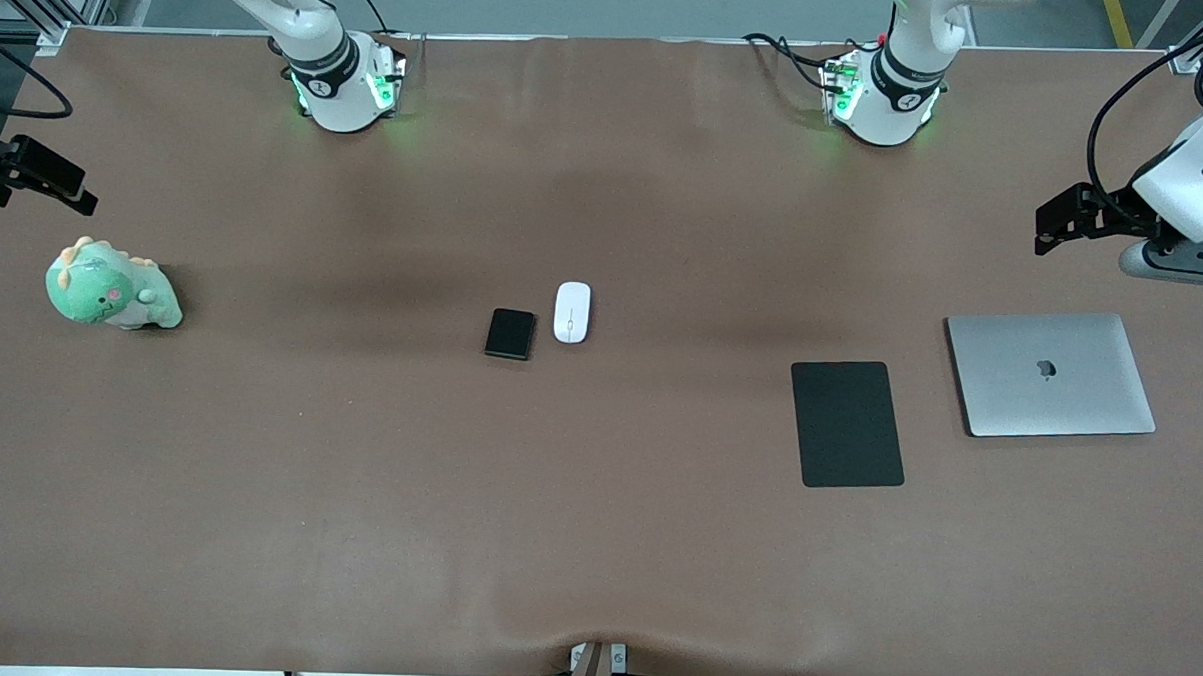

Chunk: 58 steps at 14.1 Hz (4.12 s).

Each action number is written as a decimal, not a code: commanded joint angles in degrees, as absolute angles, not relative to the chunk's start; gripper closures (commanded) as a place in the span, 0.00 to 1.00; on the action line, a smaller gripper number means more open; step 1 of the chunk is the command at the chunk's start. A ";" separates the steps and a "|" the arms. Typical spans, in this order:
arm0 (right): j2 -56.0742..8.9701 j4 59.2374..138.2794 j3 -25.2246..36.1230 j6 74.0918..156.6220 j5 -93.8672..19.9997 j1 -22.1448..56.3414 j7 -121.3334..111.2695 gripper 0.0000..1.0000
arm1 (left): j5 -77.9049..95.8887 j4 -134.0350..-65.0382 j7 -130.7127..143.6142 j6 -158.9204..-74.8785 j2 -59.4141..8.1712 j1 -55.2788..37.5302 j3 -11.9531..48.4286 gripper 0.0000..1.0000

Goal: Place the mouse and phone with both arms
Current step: 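Move the left gripper over toward the white mouse, then lower the left gripper onto the mouse while the right gripper moves out, then grasp the mouse with the left gripper while the right gripper reaches the phone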

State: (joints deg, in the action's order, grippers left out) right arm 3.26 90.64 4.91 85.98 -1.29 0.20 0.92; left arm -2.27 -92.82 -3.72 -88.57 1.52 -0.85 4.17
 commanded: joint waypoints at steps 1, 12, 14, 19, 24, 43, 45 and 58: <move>3.60 90.53 5.01 86.04 -2.11 0.35 1.32 0.00 | -1.67 -92.46 -3.60 -88.51 1.41 -0.26 4.39 0.00; 3.60 90.53 5.01 85.96 -2.11 0.44 1.41 0.00 | -1.05 -91.67 6.65 -88.68 -3.77 -2.20 13.24 0.00; 3.60 90.53 5.01 85.96 -2.55 0.35 1.41 0.00 | -1.14 -90.97 11.31 -88.77 -7.36 -2.46 17.91 0.00; 2.99 90.35 5.10 85.96 -3.95 -0.26 1.41 0.00 | -1.41 -90.26 27.65 -99.46 -15.89 -12.19 22.32 0.00; 2.11 88.95 5.27 85.96 -3.96 -0.53 0.88 0.00 | -4.03 -90.18 44.00 -112.82 -25.73 -24.41 21.80 0.00; -11.33 89.38 5.01 84.82 -10.63 0.09 1.41 0.00 | -17.84 -80.77 67.32 -134.12 -50.89 -45.26 11.34 0.00; -11.77 89.38 5.01 85.08 -10.90 0.35 1.58 0.00 | -17.49 -80.77 67.32 -134.12 -50.89 -45.09 11.34 0.47; -20.74 89.12 4.92 92.98 -23.91 7.72 1.49 0.00 | -15.22 -82.70 57.86 -124.72 -40.27 -28.96 13.44 0.83</move>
State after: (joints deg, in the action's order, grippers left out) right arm -20.32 90.54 4.62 92.51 -22.69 5.01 0.97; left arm -16.06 -80.32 61.56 -127.00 -44.19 -35.25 11.55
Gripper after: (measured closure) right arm 0.000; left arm 0.401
